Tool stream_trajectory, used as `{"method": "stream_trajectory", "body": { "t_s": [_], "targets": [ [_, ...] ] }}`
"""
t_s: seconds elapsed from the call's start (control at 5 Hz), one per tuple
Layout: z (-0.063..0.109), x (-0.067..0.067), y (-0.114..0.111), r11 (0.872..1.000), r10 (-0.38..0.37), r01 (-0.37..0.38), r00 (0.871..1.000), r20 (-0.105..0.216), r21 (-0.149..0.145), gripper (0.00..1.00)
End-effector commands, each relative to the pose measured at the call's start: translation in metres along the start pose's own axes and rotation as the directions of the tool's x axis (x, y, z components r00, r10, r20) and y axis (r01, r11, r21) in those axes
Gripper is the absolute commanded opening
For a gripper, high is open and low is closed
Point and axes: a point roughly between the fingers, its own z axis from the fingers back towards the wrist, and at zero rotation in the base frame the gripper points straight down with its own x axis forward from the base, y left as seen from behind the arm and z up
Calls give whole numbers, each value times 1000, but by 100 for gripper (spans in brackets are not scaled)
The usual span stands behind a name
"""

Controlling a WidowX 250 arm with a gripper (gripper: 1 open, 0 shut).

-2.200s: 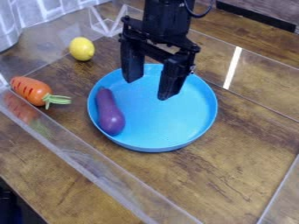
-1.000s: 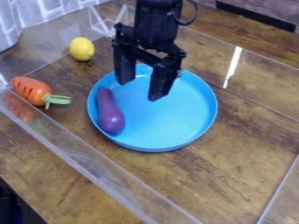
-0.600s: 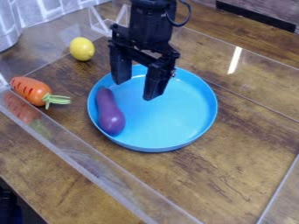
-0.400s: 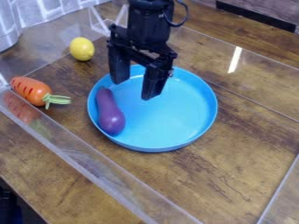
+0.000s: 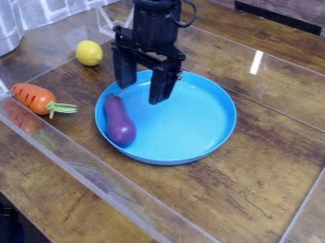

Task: Remove the purple eggplant from inside the blue tray and put it on the table

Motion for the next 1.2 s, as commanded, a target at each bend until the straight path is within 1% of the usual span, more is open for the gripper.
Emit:
{"method": "stream_trajectory", "body": {
  "t_s": [0.0,0.8,1.0],
  "targets": [
    [13,8,10,1000,15,-16,998,59,10,100],
    [4,19,23,1000,19,-20,998,68,15,100],
    [-3,21,26,1000,16,-17,998,58,20,100]
  ]
}}
